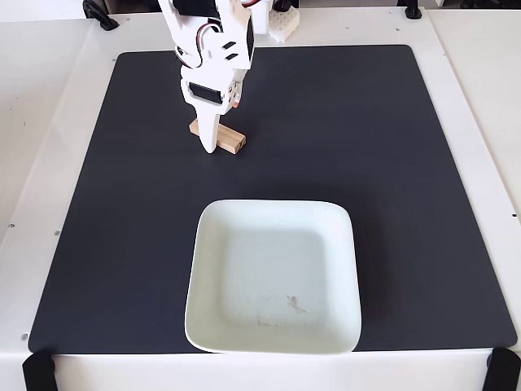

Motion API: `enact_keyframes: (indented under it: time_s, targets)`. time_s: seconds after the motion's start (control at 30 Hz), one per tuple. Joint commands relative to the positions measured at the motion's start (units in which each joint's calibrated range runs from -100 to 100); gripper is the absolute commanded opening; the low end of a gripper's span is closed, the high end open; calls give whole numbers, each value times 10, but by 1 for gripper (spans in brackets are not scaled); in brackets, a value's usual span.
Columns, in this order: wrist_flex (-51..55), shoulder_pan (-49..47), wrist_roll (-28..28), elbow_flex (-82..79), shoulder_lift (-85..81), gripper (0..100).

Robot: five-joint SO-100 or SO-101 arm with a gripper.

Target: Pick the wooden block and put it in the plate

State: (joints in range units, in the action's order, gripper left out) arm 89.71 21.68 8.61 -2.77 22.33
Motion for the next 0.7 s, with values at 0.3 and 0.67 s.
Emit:
enact_keyframes:
  time_s: [0.3,0.67]
  targets:
    - [-56,7,3,18,32,35]
    - [-73,6,3,19,59,35]
